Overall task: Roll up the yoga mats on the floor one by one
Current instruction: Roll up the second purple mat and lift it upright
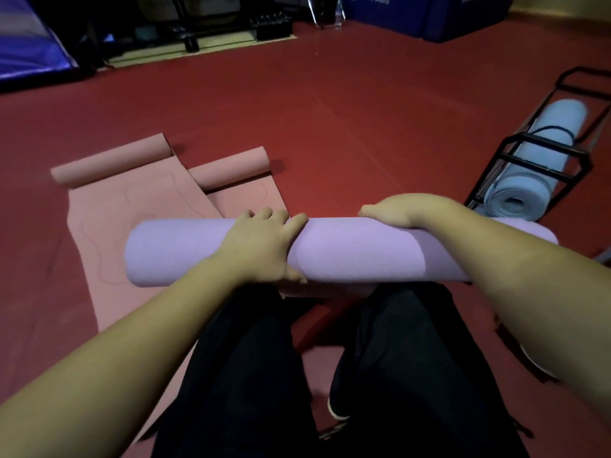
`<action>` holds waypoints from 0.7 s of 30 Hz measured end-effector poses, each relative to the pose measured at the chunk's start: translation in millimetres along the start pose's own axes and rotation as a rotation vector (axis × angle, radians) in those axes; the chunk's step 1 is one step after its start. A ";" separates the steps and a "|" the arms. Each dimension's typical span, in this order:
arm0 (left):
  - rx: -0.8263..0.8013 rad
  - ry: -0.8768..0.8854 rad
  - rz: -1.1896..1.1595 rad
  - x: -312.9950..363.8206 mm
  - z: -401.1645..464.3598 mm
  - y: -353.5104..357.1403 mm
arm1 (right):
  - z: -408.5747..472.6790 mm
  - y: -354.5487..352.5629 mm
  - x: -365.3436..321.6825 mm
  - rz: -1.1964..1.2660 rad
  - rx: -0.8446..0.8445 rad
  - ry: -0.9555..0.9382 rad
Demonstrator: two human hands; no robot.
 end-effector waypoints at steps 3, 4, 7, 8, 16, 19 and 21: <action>-0.077 0.017 -0.056 2.7 -2.2 -3.3 | -2.1 6.1 -0.1 0.013 -0.103 -0.018; -0.114 0.019 -0.080 4.3 -3.1 -1.0 | -2.6 10.6 -0.4 0.007 -0.137 -0.030; -0.192 0.006 -0.145 7.0 -1.8 8.3 | 3.5 19.1 2.5 0.007 -0.133 -0.024; -0.202 -0.014 -0.164 6.6 0.9 9.7 | 5.4 17.6 3.9 0.007 -0.079 -0.005; -0.406 -0.173 -0.464 -4.3 37.4 20.3 | -3.1 23.3 18.5 -0.008 0.440 -0.106; -0.472 -0.206 -0.558 -7.4 47.9 18.6 | -8.5 42.4 19.2 -0.090 0.460 -0.095; -0.492 -0.215 -0.571 -6.1 54.7 19.2 | -8.9 49.2 20.7 -0.166 0.527 -0.083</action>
Point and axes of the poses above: each hand's wrist, its own z-axis towards the middle knuckle, its own y-axis out of the palm, x = y × z, the point moved 4 cm from there along z, towards the middle knuckle, and after that the axes turned 3 degrees about z, right-handed, at the moved point
